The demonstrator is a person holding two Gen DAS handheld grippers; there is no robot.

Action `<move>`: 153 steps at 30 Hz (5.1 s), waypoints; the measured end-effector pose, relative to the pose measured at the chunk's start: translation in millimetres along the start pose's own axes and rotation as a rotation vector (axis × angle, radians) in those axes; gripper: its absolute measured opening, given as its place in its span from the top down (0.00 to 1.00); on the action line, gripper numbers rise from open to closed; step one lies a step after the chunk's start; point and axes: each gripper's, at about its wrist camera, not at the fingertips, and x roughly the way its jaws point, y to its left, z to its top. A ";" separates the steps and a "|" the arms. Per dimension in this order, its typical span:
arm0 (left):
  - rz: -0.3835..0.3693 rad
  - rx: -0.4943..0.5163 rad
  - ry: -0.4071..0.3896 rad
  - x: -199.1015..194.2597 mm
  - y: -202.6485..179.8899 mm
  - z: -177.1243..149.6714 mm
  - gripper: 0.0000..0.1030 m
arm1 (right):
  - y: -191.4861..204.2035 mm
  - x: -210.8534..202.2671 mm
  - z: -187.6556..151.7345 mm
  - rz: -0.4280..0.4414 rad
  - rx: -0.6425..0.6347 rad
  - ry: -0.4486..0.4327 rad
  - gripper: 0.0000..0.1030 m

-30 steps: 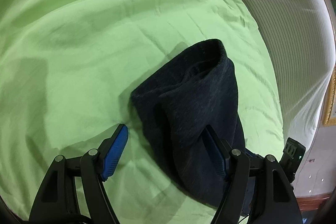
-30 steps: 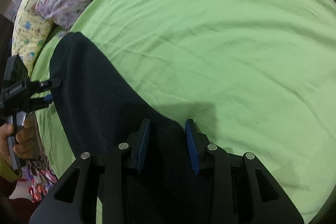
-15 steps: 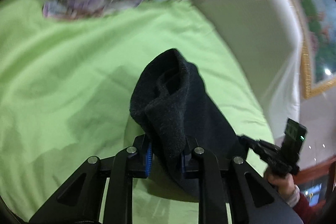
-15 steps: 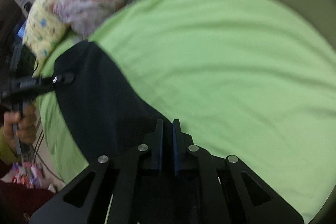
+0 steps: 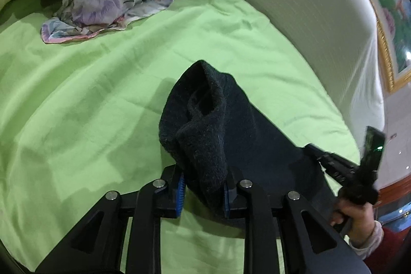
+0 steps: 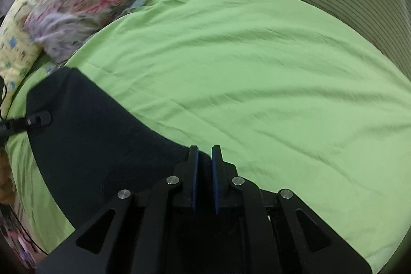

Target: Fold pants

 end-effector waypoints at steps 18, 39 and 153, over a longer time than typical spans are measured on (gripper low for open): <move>-0.138 0.188 -0.040 -44.1 -101.3 1.8 0.40 | -77.1 -134.8 -133.9 -0.040 0.428 -0.147 0.64; -0.341 0.778 0.415 91.8 -364.2 -110.7 0.32 | -170.4 -197.4 -292.6 -0.209 1.028 -0.279 0.64; -0.353 0.299 0.446 137.2 -239.1 -90.9 0.85 | -63.9 -77.2 -139.7 0.286 0.470 -0.036 0.56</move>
